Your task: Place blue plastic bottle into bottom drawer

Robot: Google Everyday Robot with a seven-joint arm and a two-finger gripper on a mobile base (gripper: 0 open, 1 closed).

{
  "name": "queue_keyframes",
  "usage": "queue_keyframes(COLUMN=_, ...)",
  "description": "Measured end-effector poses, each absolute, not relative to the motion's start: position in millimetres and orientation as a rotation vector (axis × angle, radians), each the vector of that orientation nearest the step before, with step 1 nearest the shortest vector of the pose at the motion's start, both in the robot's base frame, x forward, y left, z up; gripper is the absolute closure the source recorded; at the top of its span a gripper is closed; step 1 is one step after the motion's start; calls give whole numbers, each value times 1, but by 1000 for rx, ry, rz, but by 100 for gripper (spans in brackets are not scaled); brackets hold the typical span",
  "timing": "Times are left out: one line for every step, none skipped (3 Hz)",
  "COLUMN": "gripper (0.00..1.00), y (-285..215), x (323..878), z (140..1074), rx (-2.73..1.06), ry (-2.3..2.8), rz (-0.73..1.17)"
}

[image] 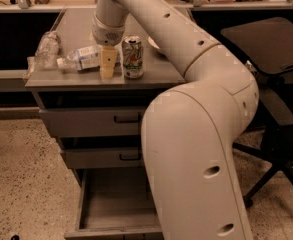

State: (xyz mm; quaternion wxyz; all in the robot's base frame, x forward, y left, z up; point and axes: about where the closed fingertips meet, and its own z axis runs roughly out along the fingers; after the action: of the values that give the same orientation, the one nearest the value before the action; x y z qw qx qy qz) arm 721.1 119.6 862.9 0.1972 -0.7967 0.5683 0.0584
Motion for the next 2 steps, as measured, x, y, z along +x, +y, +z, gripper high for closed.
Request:
queue_keyframes(gripper=0, y=119, x=729, z=855, rx=-2245, ry=1624, rz=142)
queue_keyframes(gripper=17, y=120, x=731, z=850, rx=-2257, ry=1640, rz=138)
